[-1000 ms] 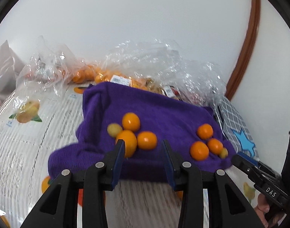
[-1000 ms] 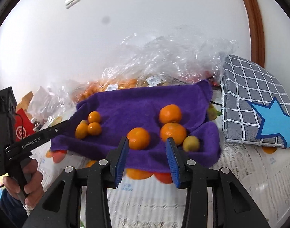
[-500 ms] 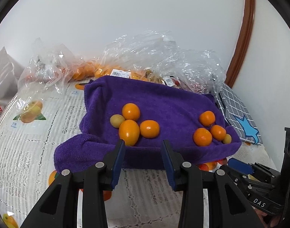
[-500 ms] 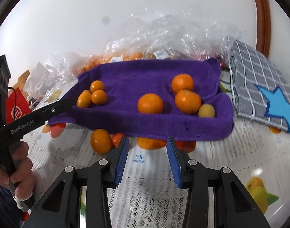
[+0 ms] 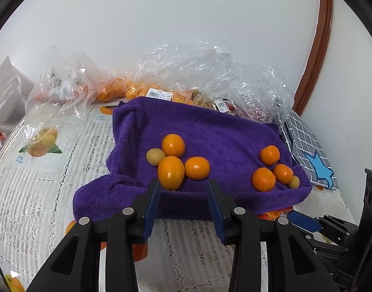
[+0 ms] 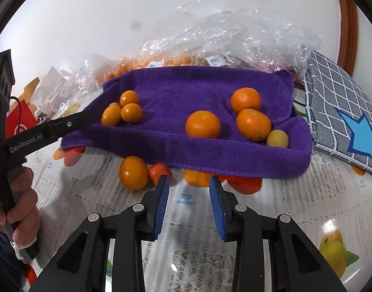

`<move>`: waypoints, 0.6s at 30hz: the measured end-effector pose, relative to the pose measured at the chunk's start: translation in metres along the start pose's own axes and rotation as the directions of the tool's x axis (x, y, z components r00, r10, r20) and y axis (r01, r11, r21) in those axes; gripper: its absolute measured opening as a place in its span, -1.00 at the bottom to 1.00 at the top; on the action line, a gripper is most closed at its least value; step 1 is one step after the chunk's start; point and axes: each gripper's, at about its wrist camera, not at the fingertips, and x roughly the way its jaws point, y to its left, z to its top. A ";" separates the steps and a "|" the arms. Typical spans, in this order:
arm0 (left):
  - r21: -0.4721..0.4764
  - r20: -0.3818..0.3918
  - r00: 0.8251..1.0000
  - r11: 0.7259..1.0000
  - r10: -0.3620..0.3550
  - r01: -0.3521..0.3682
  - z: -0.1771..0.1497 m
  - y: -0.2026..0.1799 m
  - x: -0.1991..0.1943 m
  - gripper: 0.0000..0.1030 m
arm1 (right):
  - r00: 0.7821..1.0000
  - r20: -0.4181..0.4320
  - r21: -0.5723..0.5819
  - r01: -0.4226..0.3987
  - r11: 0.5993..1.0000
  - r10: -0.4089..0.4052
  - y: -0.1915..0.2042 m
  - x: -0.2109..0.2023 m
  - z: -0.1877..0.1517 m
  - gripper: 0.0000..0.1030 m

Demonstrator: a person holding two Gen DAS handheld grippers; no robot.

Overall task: Organize fruits
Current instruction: 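Grasp a red small fruit with the right tool while the left tool grasps an orange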

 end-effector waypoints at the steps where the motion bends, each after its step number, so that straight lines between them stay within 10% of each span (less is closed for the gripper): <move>1: -0.002 -0.003 1.000 1.000 -0.001 0.001 0.000 0.000 0.001 -0.28 | 1.000 0.000 -0.001 -0.007 1.000 0.007 0.001 0.000 0.001 -0.32; 18: -0.051 -0.008 1.000 0.999 -0.009 0.009 0.002 0.010 0.000 -0.28 | 0.996 -0.091 -0.085 -0.028 0.996 0.020 0.029 0.035 0.013 -0.53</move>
